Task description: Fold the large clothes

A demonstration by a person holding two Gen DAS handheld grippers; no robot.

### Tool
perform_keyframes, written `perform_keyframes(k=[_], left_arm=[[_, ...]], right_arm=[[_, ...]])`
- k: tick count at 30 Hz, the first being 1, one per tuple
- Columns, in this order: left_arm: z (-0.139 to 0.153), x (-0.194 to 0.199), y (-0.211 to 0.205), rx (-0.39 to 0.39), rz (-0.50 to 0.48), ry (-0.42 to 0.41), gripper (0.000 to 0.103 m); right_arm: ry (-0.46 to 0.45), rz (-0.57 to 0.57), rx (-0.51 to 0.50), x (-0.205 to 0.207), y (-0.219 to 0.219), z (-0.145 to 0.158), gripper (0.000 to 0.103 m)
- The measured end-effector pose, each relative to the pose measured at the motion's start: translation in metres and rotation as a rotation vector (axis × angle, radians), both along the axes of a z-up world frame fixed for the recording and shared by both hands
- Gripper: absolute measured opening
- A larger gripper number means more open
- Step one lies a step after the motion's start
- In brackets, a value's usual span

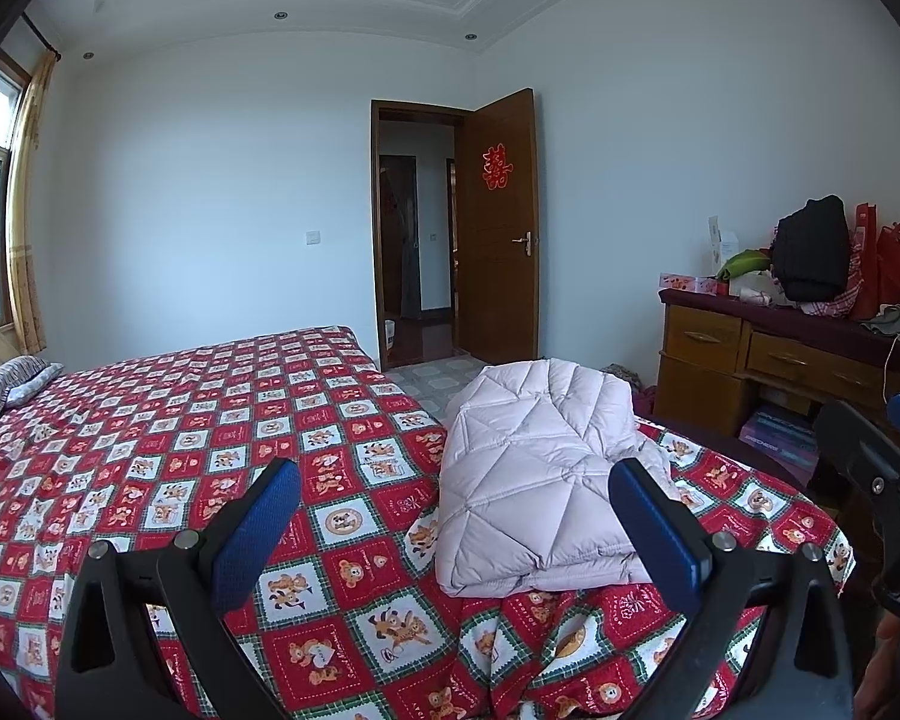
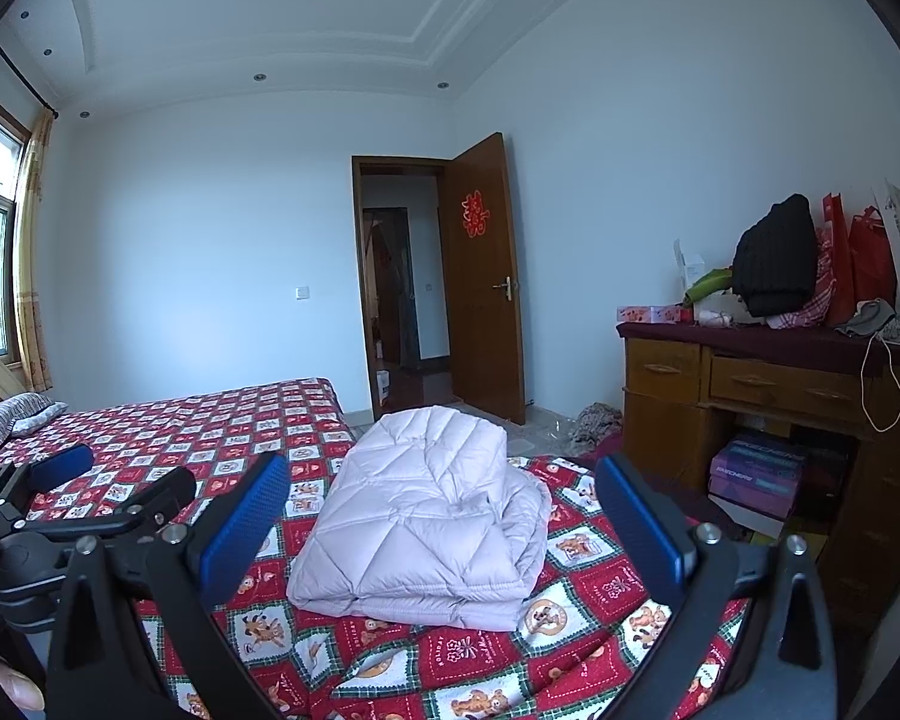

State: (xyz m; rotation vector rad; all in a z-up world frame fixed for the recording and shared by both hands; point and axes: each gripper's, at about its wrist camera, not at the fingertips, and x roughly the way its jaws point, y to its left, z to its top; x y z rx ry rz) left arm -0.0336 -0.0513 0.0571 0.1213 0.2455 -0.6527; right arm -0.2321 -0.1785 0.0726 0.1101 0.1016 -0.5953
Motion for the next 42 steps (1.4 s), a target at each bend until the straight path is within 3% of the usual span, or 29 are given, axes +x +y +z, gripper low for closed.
perform_keyframes(k=[29,42], left_arm=[[-0.005,0.01,-0.007,0.05,0.04,0.0,0.102],[-0.008,0.022,-0.007,0.061,0.023,0.059,0.102]], right_arm=[[0.016,-0.007,0.028,0.002,0.0,-0.006,0.103],[0.023,-0.009,0.038,0.004,0.002,-0.007,0.103]])
